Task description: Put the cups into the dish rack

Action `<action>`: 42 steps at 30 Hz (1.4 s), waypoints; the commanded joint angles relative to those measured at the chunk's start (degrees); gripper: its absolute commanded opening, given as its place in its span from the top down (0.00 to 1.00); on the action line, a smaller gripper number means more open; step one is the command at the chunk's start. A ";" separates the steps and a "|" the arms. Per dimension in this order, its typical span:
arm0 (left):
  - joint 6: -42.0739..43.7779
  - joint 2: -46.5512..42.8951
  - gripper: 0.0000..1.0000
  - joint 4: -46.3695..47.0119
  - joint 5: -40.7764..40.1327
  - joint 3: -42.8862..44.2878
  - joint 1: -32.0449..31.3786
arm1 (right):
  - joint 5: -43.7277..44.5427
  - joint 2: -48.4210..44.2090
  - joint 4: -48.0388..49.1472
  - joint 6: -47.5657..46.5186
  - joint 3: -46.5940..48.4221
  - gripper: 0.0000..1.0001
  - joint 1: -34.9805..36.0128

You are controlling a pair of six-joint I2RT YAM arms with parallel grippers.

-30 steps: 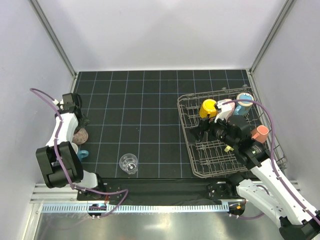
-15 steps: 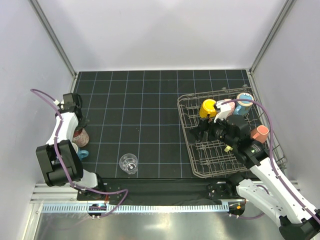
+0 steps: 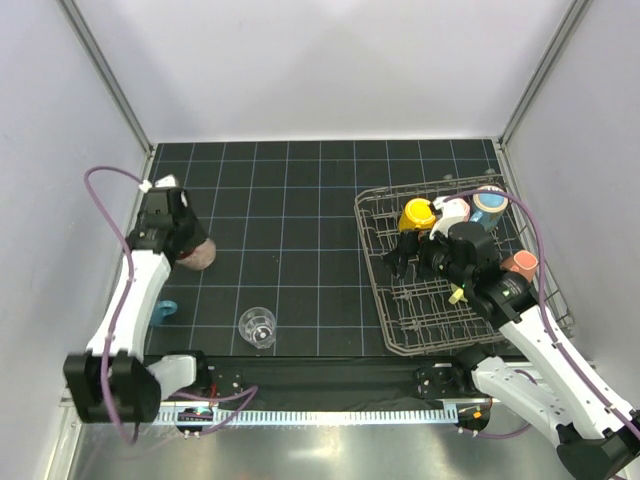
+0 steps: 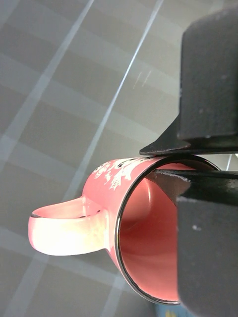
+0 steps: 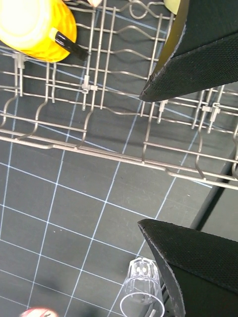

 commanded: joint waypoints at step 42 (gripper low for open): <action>61.71 -32.85 1.00 31.85 15.89 -9.32 -65.03 | -59.26 9.56 1.04 54.13 9.50 0.00 3.63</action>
